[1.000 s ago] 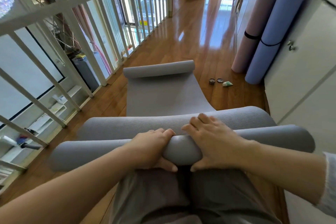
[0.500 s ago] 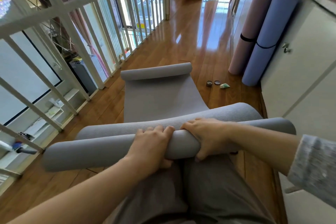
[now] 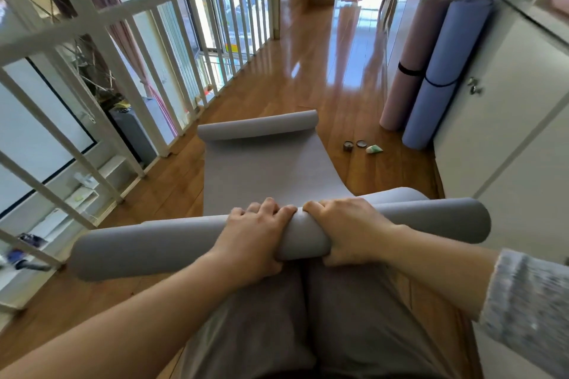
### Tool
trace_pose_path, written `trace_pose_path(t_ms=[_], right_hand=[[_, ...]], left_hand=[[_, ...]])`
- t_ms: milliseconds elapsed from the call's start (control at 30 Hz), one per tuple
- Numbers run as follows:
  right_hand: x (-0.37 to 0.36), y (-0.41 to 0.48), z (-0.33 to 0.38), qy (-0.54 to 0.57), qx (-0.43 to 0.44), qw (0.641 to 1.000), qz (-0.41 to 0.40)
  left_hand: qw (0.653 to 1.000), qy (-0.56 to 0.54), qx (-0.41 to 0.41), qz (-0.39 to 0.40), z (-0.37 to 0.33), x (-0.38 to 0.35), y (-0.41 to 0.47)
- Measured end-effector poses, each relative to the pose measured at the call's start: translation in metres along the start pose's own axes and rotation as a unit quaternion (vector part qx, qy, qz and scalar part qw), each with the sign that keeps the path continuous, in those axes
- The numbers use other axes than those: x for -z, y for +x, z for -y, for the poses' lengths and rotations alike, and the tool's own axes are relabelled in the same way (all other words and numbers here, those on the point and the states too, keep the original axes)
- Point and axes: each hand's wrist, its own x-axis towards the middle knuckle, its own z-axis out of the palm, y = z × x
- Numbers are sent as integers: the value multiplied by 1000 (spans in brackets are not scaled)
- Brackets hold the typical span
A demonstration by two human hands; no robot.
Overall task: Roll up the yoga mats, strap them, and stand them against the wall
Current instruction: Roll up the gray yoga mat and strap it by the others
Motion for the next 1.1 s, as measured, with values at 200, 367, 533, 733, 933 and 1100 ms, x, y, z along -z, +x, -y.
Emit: trace_pose_path(t_ms=[200,367,533,733,933,1100], right_hand=[[44,18,-6,-11,17,1000,7],[89,7,3,-44,39,997,-54],[47,-29,27,6,63,997,31],[2,-31,33,20,73,993,93],[4,-13,18,34,91,992,82],[-6,-35,17,-38,75,996,-20]], left_hand=[[992,14,9,-128,13,21,5],[985,24,4,-172,19,61,-13],[996,18,-8,-87,-8,30,-63],[999,-31,14,32,-18,-9,-68],[987,-114,24,107,-1,0,-40],[970,-183,25,158,13,1,-22]])
